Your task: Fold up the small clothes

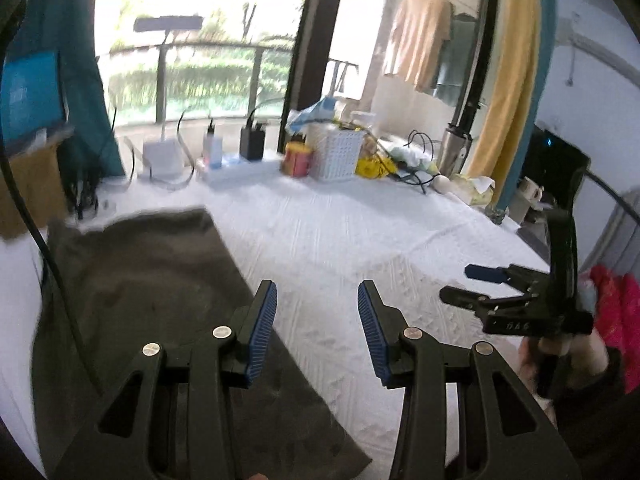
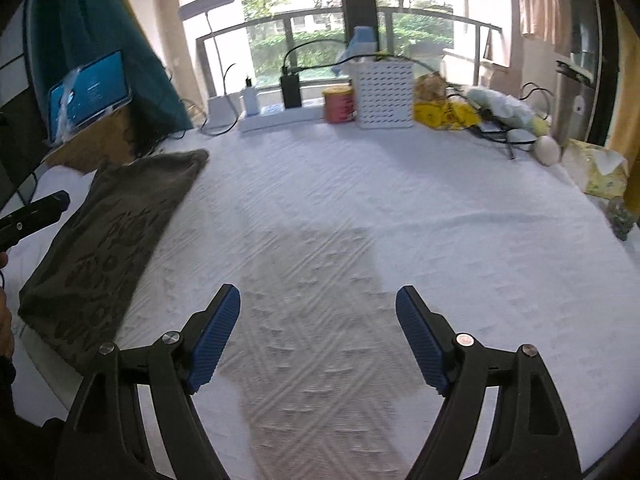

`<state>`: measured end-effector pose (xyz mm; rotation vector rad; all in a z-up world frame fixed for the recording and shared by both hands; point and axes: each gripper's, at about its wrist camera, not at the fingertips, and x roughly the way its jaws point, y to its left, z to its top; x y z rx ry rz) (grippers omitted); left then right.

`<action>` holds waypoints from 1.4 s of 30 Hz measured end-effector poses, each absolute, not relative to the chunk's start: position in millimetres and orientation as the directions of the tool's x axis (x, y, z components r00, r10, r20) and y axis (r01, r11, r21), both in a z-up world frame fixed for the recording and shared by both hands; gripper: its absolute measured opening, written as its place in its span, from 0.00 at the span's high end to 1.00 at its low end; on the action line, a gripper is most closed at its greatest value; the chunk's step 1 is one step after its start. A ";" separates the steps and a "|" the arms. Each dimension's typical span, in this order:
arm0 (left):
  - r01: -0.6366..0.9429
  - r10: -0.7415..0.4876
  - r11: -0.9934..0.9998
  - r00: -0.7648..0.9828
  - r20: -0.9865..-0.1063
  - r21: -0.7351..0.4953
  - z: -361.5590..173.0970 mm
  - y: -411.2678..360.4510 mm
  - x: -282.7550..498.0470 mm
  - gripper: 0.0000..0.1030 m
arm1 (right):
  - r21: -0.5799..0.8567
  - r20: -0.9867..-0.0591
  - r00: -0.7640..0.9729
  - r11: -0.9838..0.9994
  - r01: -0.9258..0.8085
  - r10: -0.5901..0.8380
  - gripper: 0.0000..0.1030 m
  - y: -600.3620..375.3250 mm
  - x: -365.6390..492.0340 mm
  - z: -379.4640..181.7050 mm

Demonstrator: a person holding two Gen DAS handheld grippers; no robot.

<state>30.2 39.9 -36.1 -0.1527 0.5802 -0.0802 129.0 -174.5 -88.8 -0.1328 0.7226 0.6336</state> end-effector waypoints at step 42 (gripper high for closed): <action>-0.157 0.157 0.987 0.976 -0.148 0.013 97.2 25.2 -33.7 0.26 | -0.054 -0.209 0.852 0.864 -0.501 0.480 0.00 -217.0 58.0 82.4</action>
